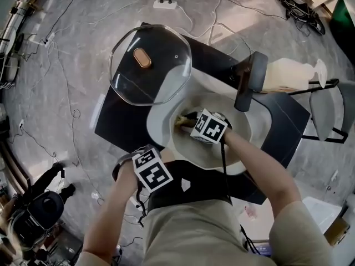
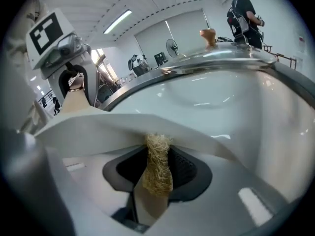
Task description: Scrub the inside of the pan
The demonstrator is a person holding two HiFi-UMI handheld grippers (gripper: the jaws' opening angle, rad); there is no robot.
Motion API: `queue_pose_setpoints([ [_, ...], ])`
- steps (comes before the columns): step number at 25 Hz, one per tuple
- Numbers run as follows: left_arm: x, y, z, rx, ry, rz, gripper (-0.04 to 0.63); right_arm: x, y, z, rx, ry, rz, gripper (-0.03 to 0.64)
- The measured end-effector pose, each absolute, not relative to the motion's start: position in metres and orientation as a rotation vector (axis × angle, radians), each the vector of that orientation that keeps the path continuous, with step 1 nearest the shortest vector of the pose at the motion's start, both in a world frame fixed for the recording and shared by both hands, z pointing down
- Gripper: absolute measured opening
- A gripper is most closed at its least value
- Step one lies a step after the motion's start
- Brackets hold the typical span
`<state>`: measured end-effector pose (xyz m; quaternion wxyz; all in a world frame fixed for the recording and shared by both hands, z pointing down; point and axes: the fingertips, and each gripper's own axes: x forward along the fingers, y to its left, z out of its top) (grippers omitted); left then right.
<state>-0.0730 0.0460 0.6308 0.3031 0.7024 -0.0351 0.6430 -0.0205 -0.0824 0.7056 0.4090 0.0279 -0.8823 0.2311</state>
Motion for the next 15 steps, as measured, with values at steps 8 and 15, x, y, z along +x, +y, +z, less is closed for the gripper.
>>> queue_pose_setpoints([
  [8,-0.074,0.045,0.633,1.876,-0.102,1.678,0.155,0.020,-0.123,0.742,0.271,-2.097,0.408,0.140],
  [15,-0.075,0.044,0.631,1.890,-0.112,1.658,0.155,0.079,-0.134,0.759,0.391,-1.864,0.359,0.141],
])
